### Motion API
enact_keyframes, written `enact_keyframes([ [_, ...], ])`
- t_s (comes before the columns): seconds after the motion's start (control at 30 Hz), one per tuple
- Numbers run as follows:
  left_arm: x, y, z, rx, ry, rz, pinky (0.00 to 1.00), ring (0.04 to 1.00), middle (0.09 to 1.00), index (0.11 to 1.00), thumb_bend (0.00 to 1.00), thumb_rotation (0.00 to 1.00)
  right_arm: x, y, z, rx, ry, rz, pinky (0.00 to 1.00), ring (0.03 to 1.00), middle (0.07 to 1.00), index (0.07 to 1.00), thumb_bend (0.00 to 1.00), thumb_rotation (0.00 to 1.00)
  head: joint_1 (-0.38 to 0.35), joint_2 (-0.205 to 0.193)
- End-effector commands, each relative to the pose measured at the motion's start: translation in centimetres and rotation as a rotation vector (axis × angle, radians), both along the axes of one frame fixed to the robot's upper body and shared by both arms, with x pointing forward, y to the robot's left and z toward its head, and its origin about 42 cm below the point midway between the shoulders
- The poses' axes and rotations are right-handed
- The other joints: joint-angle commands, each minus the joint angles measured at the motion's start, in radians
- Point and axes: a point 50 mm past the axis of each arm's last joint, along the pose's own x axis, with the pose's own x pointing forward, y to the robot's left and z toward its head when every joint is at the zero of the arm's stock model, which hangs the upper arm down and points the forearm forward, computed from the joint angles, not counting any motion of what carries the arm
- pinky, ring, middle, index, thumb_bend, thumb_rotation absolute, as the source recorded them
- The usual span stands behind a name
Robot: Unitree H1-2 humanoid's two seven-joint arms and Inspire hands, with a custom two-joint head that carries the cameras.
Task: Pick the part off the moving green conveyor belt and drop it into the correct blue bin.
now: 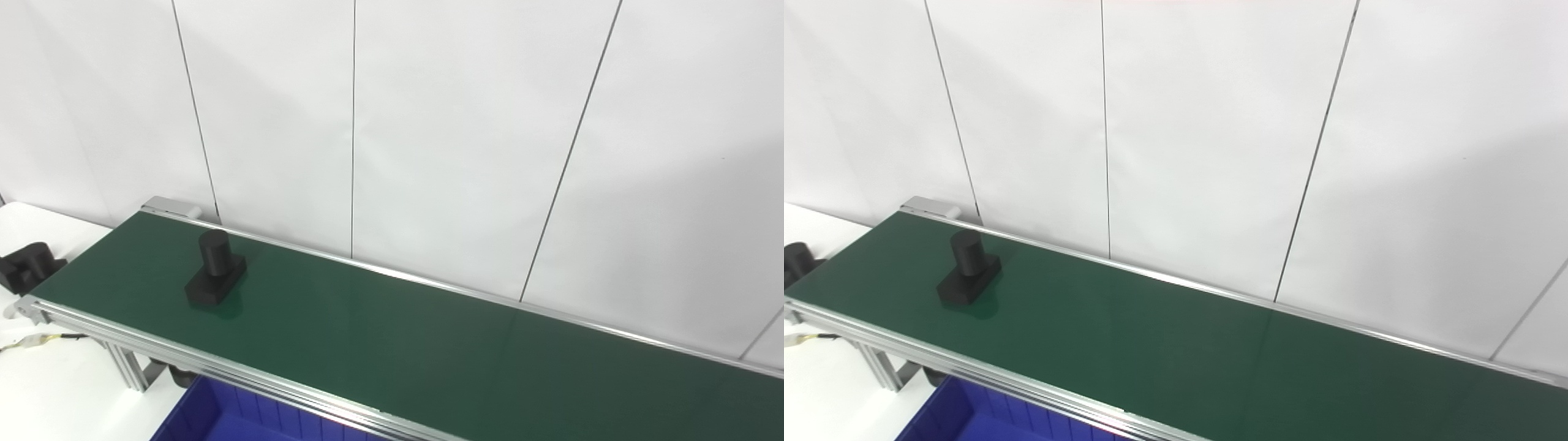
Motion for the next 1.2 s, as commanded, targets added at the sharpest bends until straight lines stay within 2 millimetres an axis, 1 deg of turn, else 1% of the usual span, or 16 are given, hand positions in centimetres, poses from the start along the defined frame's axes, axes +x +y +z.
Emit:
enact_keyframes([
  [0.0, 1.0, -0.4, 1.0, -0.017, -0.073, 0.004, 0.60, 0.702, 0.743, 0.789, 0.98, 0.62, 0.5, 0.2, 1.0, 0.026, -0.085, 0.009, 0.66, 0.764, 0.803, 0.848, 0.57, 0.45, 0.000, 0.000],
  [0.17, 0.9, -0.5, 1.1, -0.011, -0.076, 0.006, 0.59, 0.700, 0.741, 0.788, 0.99, 0.62, 0.4, 0.0, 1.0, 0.017, -0.088, 0.011, 0.65, 0.760, 0.802, 0.845, 0.57, 0.45, 0.001, 0.005],
  [0.37, 0.9, -0.6, 1.1, -0.011, -0.076, 0.007, 0.59, 0.695, 0.737, 0.788, 0.99, 0.62, 0.3, 0.0, 1.0, 0.018, -0.089, 0.010, 0.65, 0.760, 0.800, 0.844, 0.61, 0.49, 0.001, 0.008],
  [0.67, 1.1, -0.8, 1.1, -0.008, -0.077, 0.008, 0.58, 0.689, 0.733, 0.784, 0.99, 0.63, 0.4, -0.2, 1.3, 0.005, -0.103, 0.013, 0.63, 0.746, 0.789, 0.832, 0.65, 0.52, -0.002, 0.007],
  [0.77, 1.1, -0.9, 1.0, -0.012, -0.074, 0.007, 0.59, 0.692, 0.734, 0.784, 0.99, 0.63, 0.5, -0.3, 1.5, 0.009, -0.113, 0.014, 0.63, 0.742, 0.788, 0.823, 0.65, 0.51, -0.003, 0.008],
  [0.9, 1.2, -1.2, 1.0, -0.006, -0.075, 0.007, 0.58, 0.691, 0.734, 0.784, 1.00, 0.63, 0.3, -0.4, 2.5, -0.003, -0.130, 0.009, 0.62, 0.740, 0.787, 0.817, 0.64, 0.54, -0.001, 0.008],
  [0.97, 1.2, -1.3, 1.0, -0.014, -0.073, 0.007, 0.58, 0.690, 0.733, 0.784, 1.00, 0.63, 0.2, -0.5, 3.1, -0.008, -0.139, 0.009, 0.61, 0.736, 0.784, 0.816, 0.63, 0.56, 0.002, 0.007],
  [1.17, 1.2, -1.5, 1.0, -0.015, -0.072, 0.005, 0.59, 0.691, 0.735, 0.787, 0.99, 0.63, -0.3, -0.6, 5.7, -0.033, -0.187, 0.017, 0.58, 0.706, 0.769, 0.806, 0.55, 0.57, -0.003, 0.009],
])
